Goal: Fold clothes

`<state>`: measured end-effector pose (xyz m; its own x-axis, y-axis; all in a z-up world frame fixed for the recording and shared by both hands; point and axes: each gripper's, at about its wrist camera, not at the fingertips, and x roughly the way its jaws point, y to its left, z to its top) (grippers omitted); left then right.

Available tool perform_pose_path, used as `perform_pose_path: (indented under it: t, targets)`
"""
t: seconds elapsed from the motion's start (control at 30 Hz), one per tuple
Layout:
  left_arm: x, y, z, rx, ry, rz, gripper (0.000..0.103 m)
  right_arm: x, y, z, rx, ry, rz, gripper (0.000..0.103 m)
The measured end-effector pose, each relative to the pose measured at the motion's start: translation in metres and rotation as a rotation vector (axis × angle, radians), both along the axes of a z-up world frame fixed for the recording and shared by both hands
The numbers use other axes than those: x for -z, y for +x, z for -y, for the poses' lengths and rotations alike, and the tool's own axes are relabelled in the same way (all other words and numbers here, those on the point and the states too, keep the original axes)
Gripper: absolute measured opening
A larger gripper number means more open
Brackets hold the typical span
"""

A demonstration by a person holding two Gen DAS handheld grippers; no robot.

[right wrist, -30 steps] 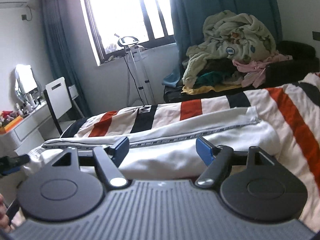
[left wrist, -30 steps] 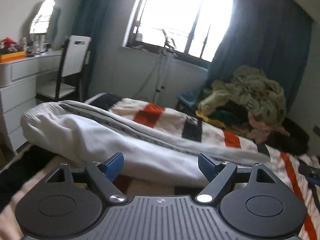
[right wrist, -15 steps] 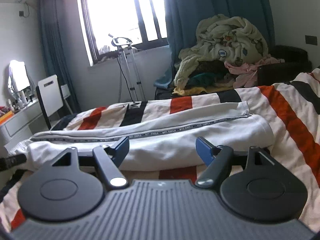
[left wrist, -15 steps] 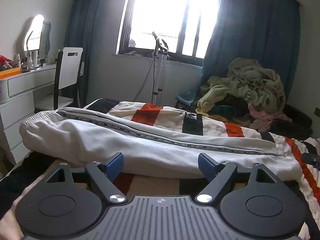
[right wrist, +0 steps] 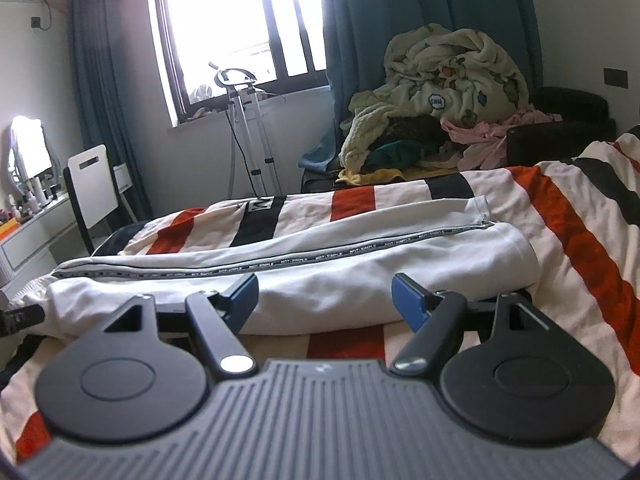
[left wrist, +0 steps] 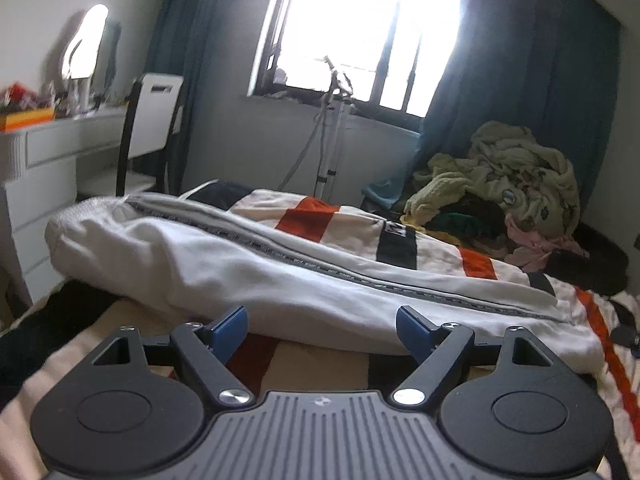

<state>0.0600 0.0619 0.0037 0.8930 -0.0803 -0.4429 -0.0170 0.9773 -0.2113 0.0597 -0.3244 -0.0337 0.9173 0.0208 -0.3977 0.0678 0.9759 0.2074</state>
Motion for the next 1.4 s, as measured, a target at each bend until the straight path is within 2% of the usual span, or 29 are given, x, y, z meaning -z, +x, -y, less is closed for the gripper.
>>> perform_pose_path:
  t: [0.13,0.2,0.23,0.33,0.4,0.43,0.5,0.6,0.7,0.8,0.9,0.97,1.03,1.1,1.13,1.17,1.27,1.33,1.37,1.4]
  targets:
    - [0.000,0.015,-0.032,-0.040,-0.077,-0.051,0.085,0.003,0.004,0.002,0.001,0.019,-0.026,0.075]
    - [0.004,0.029,-0.056,-0.091,-0.125,-0.099,0.086,0.008,0.013,0.009,0.006,0.081,-0.061,0.075]
    - [0.008,0.037,-0.069,-0.124,-0.153,-0.127,0.086,0.012,0.020,0.015,0.010,0.130,-0.086,0.075]
    - [0.027,0.064,-0.113,-0.229,-0.246,-0.216,0.087,0.034,0.051,0.039,0.045,0.358,-0.198,0.076]
    - [0.044,0.083,-0.141,-0.302,-0.308,-0.254,0.087,0.052,0.074,0.051,0.061,0.458,-0.245,0.077]
    - [0.055,0.091,-0.158,-0.337,-0.366,-0.263,0.087,0.061,0.086,0.057,0.067,0.499,-0.262,0.077]
    - [0.074,0.101,-0.184,-0.396,-0.473,-0.271,0.087,0.081,0.107,0.070,0.089,0.596,-0.293,0.076]
    - [0.096,0.113,-0.214,-0.479,-0.592,-0.253,0.086,0.123,0.125,0.096,0.182,0.819,-0.322,0.077]
    - [0.110,0.124,-0.229,-0.501,-0.640,-0.203,0.086,0.150,0.132,0.115,0.243,0.951,-0.296,0.076]
    - [0.113,0.135,-0.236,-0.516,-0.652,-0.126,0.085,0.154,0.141,0.128,0.288,0.943,-0.198,0.076]
    - [0.116,0.147,-0.244,-0.554,-0.645,-0.071,0.074,0.160,0.150,0.143,0.350,0.921,-0.105,0.076]
    - [0.123,0.155,-0.254,-0.588,-0.677,-0.055,0.065,0.171,0.156,0.154,0.379,0.957,-0.051,0.075]
    - [0.125,0.157,-0.260,-0.604,-0.697,-0.038,0.062,0.177,0.161,0.161,0.404,0.978,0.002,0.075]
    - [0.124,0.156,-0.262,-0.609,-0.709,-0.020,0.050,0.179,0.166,0.169,0.437,0.989,0.064,0.075]
    - [0.123,0.156,-0.264,-0.611,-0.714,-0.011,0.037,0.180,0.170,0.174,0.455,0.992,0.085,0.075]
    - [0.122,0.155,-0.265,-0.614,-0.720,-0.002,0.031,0.181,0.173,0.179,0.475,0.992,0.105,0.075]
    - [0.120,0.154,-0.269,-0.620,-0.737,0.025,0.022,0.184,0.183,0.192,0.500,0.954,0.139,0.072]
    - [0.118,0.153,-0.271,-0.625,-0.748,0.043,0.019,0.183,0.189,0.197,0.515,0.916,0.130,0.054]
    - [0.117,0.152,-0.272,-0.627,-0.754,0.052,0.017,0.183,0.191,0.200,0.520,0.901,0.112,0.030]
    - [0.116,0.152,-0.273,-0.629,-0.759,0.061,0.017,0.183,0.192,0.203,0.519,0.892,0.085,0.019]
